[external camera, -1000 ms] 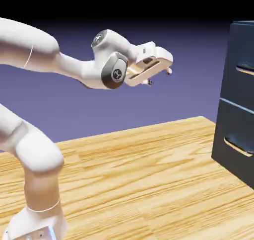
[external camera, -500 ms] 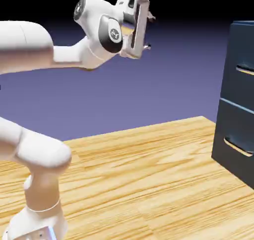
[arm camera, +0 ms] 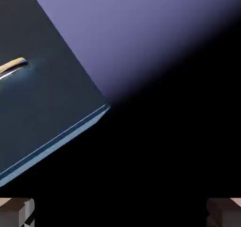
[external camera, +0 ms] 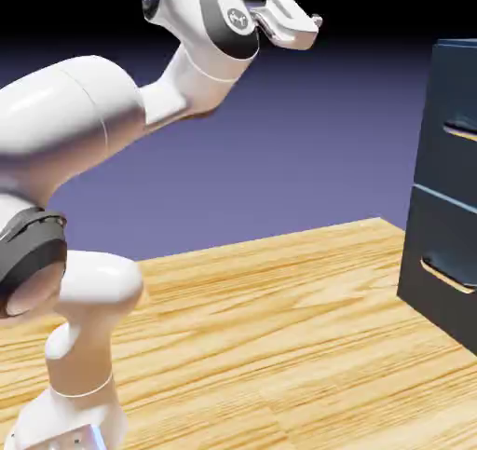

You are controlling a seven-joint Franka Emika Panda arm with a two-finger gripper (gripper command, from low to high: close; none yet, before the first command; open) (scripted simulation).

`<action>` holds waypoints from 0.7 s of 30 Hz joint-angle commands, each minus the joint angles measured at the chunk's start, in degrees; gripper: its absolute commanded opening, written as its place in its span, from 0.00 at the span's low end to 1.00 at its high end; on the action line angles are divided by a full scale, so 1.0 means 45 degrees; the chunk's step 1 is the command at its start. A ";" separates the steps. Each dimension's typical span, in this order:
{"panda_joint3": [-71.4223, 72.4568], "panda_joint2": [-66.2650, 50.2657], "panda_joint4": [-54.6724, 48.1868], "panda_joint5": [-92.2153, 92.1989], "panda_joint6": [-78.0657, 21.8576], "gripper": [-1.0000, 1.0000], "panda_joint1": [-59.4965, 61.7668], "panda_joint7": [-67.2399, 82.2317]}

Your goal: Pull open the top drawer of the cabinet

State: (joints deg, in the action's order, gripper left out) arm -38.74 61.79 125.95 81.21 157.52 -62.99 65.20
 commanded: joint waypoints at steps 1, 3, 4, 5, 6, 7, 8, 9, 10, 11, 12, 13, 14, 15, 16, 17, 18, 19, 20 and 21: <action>-0.0199 0.0150 -0.0181 0.0418 -0.0085 0.50 -0.0321 0.0554; -0.0598 0.0450 -0.0541 0.1254 -0.0255 0.50 -0.0962 0.1662; -0.0797 0.0599 -0.0721 0.1671 -0.0339 0.50 -0.1282 0.2216; -0.0996 0.0749 -0.0902 0.2089 -0.0424 0.50 -0.1603 0.2769; -0.1196 0.0899 -0.1082 0.2507 -0.0509 0.50 -0.1923 0.3323; -0.1395 0.1049 -0.1262 0.2924 -0.0594 0.50 -0.2243 0.3877; -0.1594 0.1199 -0.1443 0.3342 -0.0679 0.50 -0.2564 0.4431; -0.1793 0.1349 -0.1623 0.3760 -0.0763 0.50 -0.2884 0.4984; -0.1993 0.1498 -0.1803 0.4178 -0.0848 0.50 -0.3205 0.5538; -0.2192 0.1648 -0.1983 0.4595 -0.0933 0.50 -0.3525 0.6092; -0.2391 0.1798 -0.2164 0.5013 -0.1018 0.50 -0.3846 0.6645; -0.2590 0.1948 -0.2344 0.5431 -0.1103 0.50 -0.4166 0.7199; -0.2790 0.2098 -0.2524 0.5848 -0.1188 0.50 -0.4486 0.7753; -0.2989 0.2248 -0.2705 0.6266 -0.1272 0.50 -0.4807 0.8307; -0.3188 0.2397 -0.2885 0.6684 -0.1357 0.50 -0.5127 0.8860; -0.3387 0.2547 -0.3065 0.7102 -0.1442 0.50 -0.5448 0.9414; -0.3587 0.2697 -0.3246 0.7519 -0.1527 0.50 -0.5768 0.9968; -0.3786 0.2847 -0.3426 0.7937 -0.1612 0.50 -0.6088 1.0522; -0.3985 0.2997 -0.3606 0.8355 -0.1696 0.50 -0.6409 1.1075; -0.4184 0.3147 -0.3786 0.8772 -0.1781 0.50 -0.6729 1.1629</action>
State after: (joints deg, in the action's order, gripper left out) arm -57.57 75.95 108.91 120.69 149.50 -93.27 117.53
